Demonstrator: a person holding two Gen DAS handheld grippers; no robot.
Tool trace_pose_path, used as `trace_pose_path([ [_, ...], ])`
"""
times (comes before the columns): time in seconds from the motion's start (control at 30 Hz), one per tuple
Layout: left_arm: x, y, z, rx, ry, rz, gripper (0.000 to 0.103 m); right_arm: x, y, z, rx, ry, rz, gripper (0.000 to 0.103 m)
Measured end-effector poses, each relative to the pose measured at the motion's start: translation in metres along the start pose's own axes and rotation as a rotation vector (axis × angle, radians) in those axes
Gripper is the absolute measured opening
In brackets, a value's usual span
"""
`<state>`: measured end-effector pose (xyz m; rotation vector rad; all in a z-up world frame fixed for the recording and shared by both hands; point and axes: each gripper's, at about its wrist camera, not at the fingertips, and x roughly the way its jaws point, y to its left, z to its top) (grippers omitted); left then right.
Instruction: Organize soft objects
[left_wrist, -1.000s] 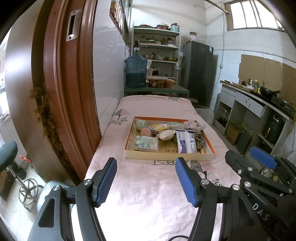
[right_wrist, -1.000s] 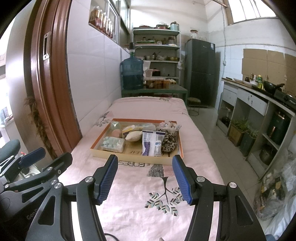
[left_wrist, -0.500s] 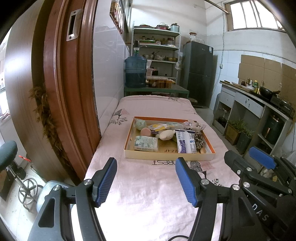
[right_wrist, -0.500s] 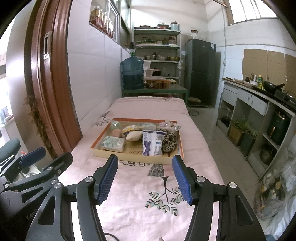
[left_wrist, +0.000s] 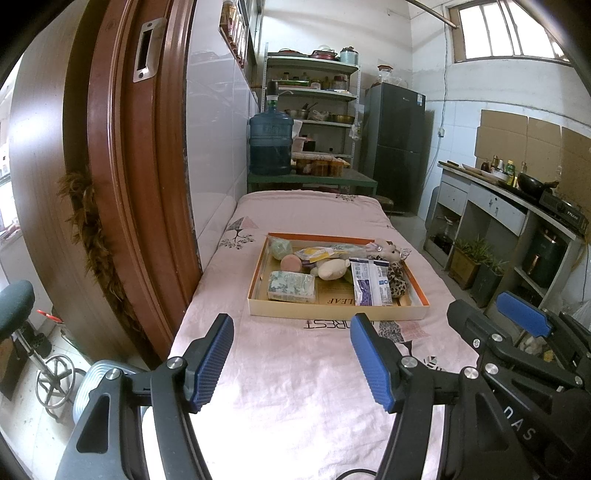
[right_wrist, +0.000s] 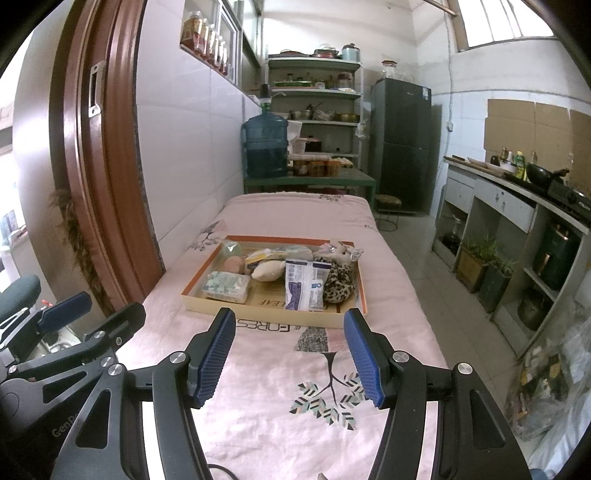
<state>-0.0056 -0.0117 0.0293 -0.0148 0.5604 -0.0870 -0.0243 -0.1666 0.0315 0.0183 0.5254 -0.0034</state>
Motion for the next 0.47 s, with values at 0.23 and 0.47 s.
trace_pose_path([
  [0.23, 0.0001, -0.0003, -0.0007, -0.002, 0.0, -0.001, 0.066, -0.0003, 0.0004, -0.003, 0.002, -0.004, -0.005, 0.063],
  [0.47, -0.0007, -0.0023, -0.0012, 0.003, -0.007, 0.009, 0.066, 0.0012, -0.0031, -0.0071, 0.01, 0.001, -0.007, 0.063],
])
